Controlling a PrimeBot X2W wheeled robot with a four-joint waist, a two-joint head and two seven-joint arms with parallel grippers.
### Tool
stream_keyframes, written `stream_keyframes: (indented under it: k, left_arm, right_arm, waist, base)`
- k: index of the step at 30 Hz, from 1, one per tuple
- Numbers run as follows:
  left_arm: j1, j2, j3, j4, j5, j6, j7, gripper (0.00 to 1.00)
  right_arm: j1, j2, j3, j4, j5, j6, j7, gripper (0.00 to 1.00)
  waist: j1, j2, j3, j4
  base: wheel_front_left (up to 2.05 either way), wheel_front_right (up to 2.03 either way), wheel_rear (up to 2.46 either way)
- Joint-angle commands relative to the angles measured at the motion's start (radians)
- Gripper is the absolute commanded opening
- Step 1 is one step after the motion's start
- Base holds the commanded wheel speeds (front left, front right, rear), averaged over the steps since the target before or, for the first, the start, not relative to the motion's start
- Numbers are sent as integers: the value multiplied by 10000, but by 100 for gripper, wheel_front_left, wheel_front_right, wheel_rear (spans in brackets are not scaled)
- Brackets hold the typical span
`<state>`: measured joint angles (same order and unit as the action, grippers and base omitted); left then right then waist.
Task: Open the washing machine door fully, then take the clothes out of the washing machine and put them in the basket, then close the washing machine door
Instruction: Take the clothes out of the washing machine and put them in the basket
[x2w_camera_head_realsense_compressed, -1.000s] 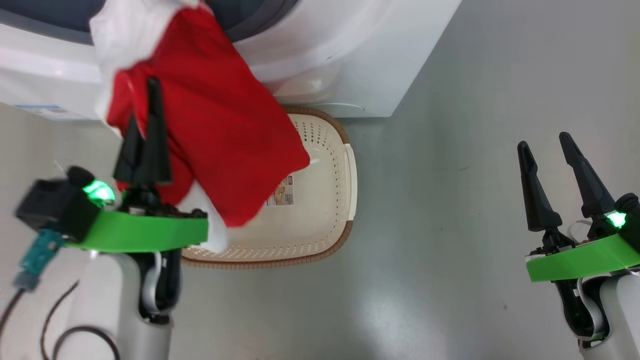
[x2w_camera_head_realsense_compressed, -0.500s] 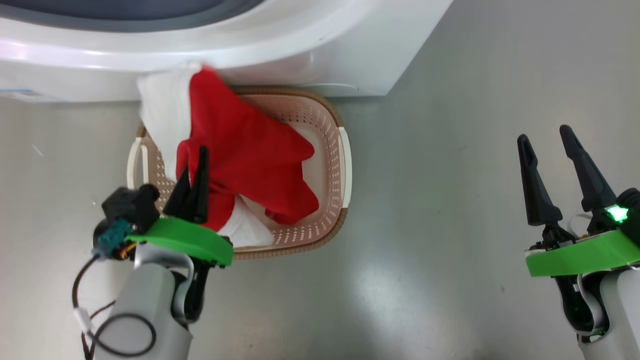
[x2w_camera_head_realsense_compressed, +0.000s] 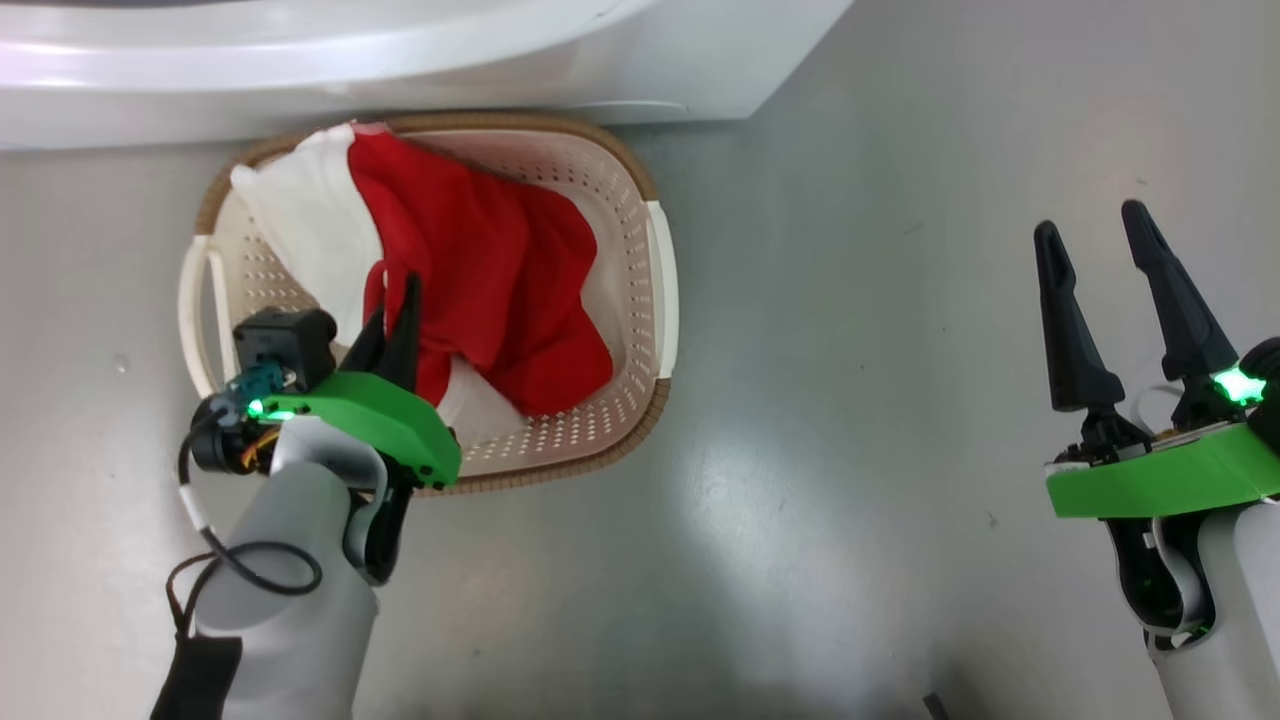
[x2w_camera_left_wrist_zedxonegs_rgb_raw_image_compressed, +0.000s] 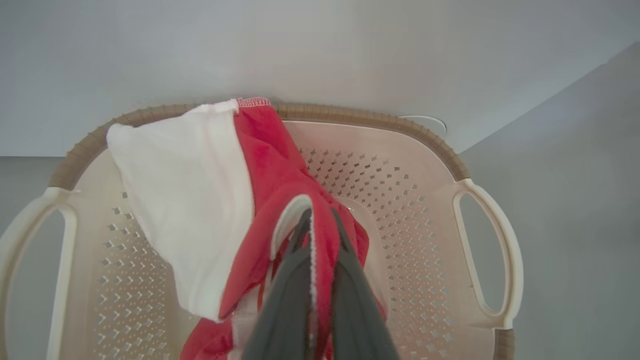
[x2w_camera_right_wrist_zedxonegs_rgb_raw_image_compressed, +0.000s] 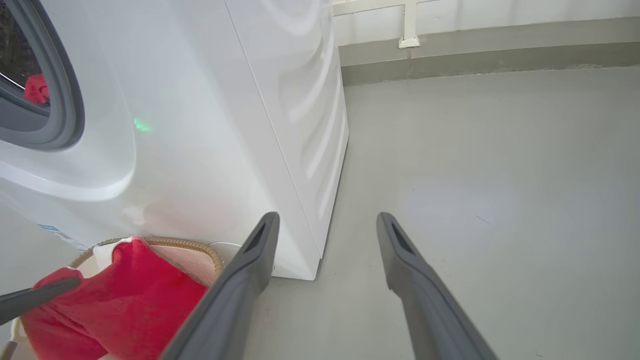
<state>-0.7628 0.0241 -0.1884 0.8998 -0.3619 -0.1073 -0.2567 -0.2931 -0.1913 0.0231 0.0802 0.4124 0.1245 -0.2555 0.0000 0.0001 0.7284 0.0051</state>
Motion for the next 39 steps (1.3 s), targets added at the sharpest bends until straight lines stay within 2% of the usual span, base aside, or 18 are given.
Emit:
stream_keyframes:
  k: [1, 10, 19, 22, 24, 25, 39]
  left_arm:
    - [0, 262, 184, 72, 92, -45, -51, 0]
    - [-1043, 262, 147, 1549, 526, -34, -51, 0]
    - [-1703, 262, 236, 2413, 623, 31, -51, 0]
    - [-1741, 262, 231, 2467, 547, 35, -51, 38]
    - [-1721, 262, 198, 2460, 493, 34, -51, 89]
    - [-1703, 262, 185, 2445, 455, 34, -51, 100]
    - [-981, 262, 121, 1814, 74, -42, -51, 100]
  right_arm:
    - [84, -30, 243, -267, -55, 62, -63, 100]
    - [-96, -8, 336, -372, -67, 62, -63, 100]
    - [-231, -33, 398, -432, -66, 62, -63, 100]
    - [-232, -44, 390, -407, -74, 62, -63, 100]
    - [-232, -51, 377, -387, -77, 62, -63, 100]
    - [-233, -56, 374, -377, -79, 62, -63, 100]
    - [-65, -125, 286, -186, -118, 62, -63, 100]
  waist:
    - [0, -1, 215, -155]
    - [0, -1, 764, -258]
    - [0, -1, 1005, -345]
    - [0, -1, 989, -333]
    - [0, -1, 956, -313]
    - [0, -1, 935, -301]
    - [0, -1, 81, -81]
  base:
    - [0, 0, 0]
    - [0, 0, 0]
    - [0, 0, 0]
    - [0, 0, 0]
    - [0, 0, 0]
    - [0, 0, 0]
    - [0, 0, 0]
